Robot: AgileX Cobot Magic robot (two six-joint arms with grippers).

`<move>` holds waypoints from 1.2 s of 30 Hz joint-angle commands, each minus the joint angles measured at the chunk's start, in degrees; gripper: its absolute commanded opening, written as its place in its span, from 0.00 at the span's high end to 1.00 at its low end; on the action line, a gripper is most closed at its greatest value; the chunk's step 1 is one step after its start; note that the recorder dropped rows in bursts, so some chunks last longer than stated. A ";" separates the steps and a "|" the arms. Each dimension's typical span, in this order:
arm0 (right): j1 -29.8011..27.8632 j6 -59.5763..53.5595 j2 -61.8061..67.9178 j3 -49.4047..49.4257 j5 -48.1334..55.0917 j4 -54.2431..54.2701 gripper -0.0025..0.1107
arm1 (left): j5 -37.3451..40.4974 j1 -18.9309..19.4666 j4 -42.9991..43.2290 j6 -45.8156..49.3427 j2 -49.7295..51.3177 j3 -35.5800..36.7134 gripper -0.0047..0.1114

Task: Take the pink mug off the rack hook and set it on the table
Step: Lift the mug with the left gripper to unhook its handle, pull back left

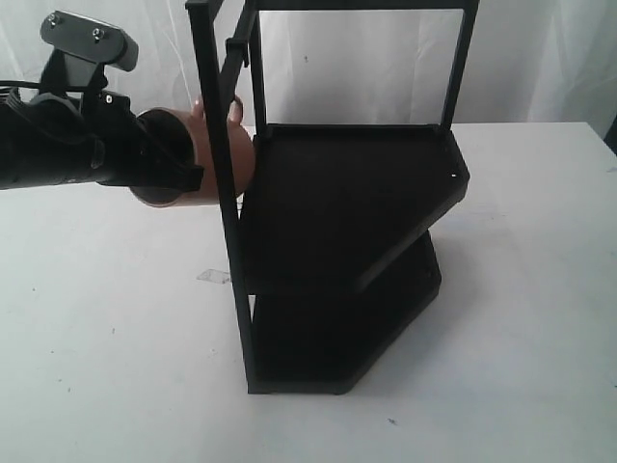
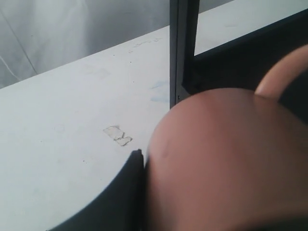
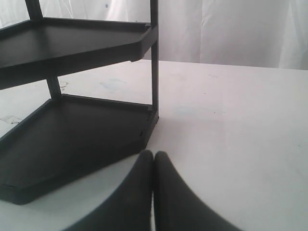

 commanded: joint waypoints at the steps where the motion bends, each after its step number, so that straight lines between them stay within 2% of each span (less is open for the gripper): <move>1: -0.16 -0.25 -0.37 0.29 -0.50 -0.42 0.98 | -2.96 -0.26 -1.00 -0.18 -2.60 -0.68 0.96; 9: -0.16 -0.25 -0.37 0.29 -0.50 -0.42 0.98 | -6.06 -0.26 -1.00 -0.05 -4.11 -2.68 0.96; 13: -0.16 -0.25 -0.37 0.29 -0.50 -0.42 0.98 | -12.81 -0.26 -1.72 3.55 -4.11 -2.68 0.96; 15: -0.16 -0.25 -0.37 0.29 -0.50 -0.42 0.98 | -16.10 -0.26 -8.59 12.08 -4.11 -2.68 0.96; 16: -0.16 -0.25 -0.37 0.29 -0.50 -0.42 0.98 | -17.75 -0.26 -16.11 22.27 -4.11 -2.68 0.96; 17: -0.16 -0.25 -0.37 0.29 -0.50 -0.42 0.98 | -18.86 -0.26 -18.46 27.41 -4.11 -2.68 0.96; 19: -0.16 0.12 -0.37 0.29 -0.50 -0.44 0.98 | -22.20 -0.26 -18.46 31.51 -4.11 -1.51 0.96; 36: -0.16 0.12 -0.37 0.29 -0.50 -0.44 0.98 | -22.93 -0.26 -18.46 31.48 -4.11 0.03 0.96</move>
